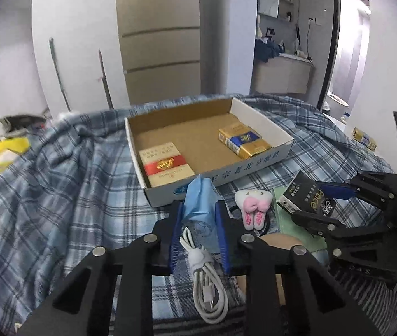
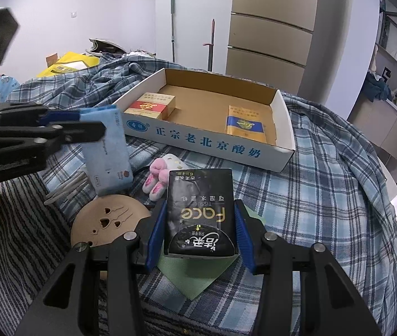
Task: Organize soft objects
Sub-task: 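Grasp the black Face pack with the right tool while the left grasps the blue power bank, then carry both items over the white box and lower them inside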
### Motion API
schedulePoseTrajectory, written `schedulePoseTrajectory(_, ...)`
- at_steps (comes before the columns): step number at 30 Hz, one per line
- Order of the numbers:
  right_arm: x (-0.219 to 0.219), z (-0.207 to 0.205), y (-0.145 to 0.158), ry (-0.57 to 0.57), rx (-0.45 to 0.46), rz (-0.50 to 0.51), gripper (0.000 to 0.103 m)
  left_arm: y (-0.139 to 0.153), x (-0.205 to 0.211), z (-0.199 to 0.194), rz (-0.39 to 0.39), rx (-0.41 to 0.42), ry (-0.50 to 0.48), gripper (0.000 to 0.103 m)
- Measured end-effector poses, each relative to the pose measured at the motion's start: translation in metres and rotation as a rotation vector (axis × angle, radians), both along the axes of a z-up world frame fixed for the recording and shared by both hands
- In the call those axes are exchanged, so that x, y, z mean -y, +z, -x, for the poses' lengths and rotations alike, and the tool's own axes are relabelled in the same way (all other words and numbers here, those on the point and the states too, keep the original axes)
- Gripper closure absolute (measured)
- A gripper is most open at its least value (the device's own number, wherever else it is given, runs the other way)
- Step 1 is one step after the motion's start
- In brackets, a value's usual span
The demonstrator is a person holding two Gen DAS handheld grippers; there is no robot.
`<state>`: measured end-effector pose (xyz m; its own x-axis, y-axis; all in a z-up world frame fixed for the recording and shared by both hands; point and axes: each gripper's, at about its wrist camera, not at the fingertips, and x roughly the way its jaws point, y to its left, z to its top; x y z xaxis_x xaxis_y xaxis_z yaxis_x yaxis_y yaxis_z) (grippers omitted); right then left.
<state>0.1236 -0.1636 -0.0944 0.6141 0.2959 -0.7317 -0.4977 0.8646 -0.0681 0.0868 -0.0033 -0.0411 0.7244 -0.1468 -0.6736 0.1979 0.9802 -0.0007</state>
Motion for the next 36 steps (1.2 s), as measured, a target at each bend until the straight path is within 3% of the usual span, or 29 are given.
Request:
schedulePoseTrajectory(18, 0.002, 0.007, 0.018, -0.015, 0.082, 0.014, 0.058, 0.080, -0.004, 0.048, -0.018, 0.190, 0.043, 0.082)
schedulePoseTrajectory(20, 0.002, 0.006, 0.031, -0.022, 0.088, 0.010, 0.058, 0.093, -0.003, 0.049, -0.021, 0.219, 0.045, 0.082)
schedulePoseTrajectory(26, 0.003, -0.001, 0.104, -0.084, 0.231, -0.004, 0.058, 0.132, -0.004, 0.034, 0.003, 0.312, 0.127, 0.082)
schedulePoseTrajectory(31, -0.002, -0.029, 0.145, -0.164, 0.289, -0.054, 0.058, 0.137, -0.001, -0.004, 0.029, 0.287, 0.143, 0.082)
schedulePoseTrajectory(36, 0.000, -0.073, 0.132, -0.231, 0.206, -0.168, 0.058, 0.108, -0.001, -0.051, 0.087, 0.096, 0.120, 0.082)
